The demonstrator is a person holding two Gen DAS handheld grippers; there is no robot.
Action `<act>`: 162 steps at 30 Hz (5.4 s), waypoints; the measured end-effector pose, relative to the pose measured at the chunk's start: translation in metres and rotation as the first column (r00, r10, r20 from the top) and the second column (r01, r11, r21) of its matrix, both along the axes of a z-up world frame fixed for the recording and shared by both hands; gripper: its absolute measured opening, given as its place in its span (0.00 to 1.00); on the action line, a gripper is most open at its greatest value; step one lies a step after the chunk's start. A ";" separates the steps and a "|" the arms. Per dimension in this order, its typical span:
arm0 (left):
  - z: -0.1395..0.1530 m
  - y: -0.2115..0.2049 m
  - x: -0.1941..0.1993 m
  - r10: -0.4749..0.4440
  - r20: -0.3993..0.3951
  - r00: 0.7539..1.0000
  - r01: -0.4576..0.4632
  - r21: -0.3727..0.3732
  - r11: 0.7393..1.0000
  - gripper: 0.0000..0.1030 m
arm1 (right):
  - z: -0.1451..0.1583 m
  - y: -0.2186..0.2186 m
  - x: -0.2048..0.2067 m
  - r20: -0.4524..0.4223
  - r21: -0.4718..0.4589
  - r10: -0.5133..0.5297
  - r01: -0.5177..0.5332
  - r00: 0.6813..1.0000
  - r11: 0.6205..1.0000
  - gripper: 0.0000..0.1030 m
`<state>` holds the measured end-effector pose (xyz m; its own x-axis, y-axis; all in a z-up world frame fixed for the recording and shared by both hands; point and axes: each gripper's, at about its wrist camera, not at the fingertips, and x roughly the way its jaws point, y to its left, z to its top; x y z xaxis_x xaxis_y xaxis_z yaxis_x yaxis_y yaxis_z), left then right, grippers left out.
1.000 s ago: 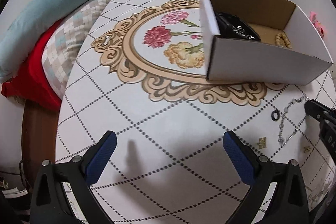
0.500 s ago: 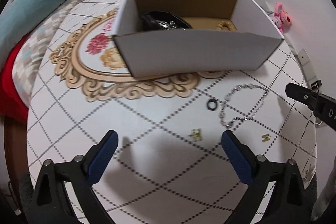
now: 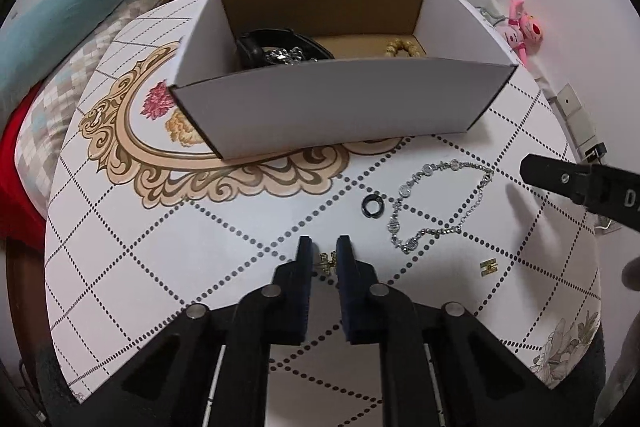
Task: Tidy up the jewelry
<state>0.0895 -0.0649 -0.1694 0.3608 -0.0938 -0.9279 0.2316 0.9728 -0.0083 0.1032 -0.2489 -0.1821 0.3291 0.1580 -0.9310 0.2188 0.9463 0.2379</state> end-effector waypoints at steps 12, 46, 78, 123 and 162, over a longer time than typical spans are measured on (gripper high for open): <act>0.017 0.054 0.008 0.108 -0.009 0.994 -0.108 -0.058 0.992 0.06 | -0.004 0.014 0.010 0.006 0.044 0.039 -0.040 0.999 0.998 0.40; 0.009 0.074 0.000 0.159 -0.049 0.986 -0.162 -0.071 0.984 0.06 | 0.009 0.082 0.004 0.051 0.020 0.348 -0.349 0.936 0.937 0.48; 0.025 0.067 0.008 0.145 -0.032 0.989 -0.148 -0.131 0.980 0.06 | 0.049 0.036 -0.001 0.205 0.024 0.129 -0.137 0.970 0.990 0.02; 0.068 0.056 0.112 0.160 0.068 0.985 -0.159 -0.016 0.987 1.00 | 0.067 0.047 0.104 0.014 -0.296 0.199 -0.186 0.980 0.937 0.98; 0.028 0.063 0.009 0.182 -0.028 0.983 -0.177 0.127 0.976 1.00 | 0.071 0.057 -0.015 0.057 -0.212 0.128 -0.113 0.990 0.971 0.87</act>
<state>0.0982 -0.0019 -0.1409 0.3241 0.0858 -0.9421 0.0545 0.9925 0.1092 0.0887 -0.1918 -0.1113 0.3846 0.0065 -0.9231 0.0897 0.9950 0.0444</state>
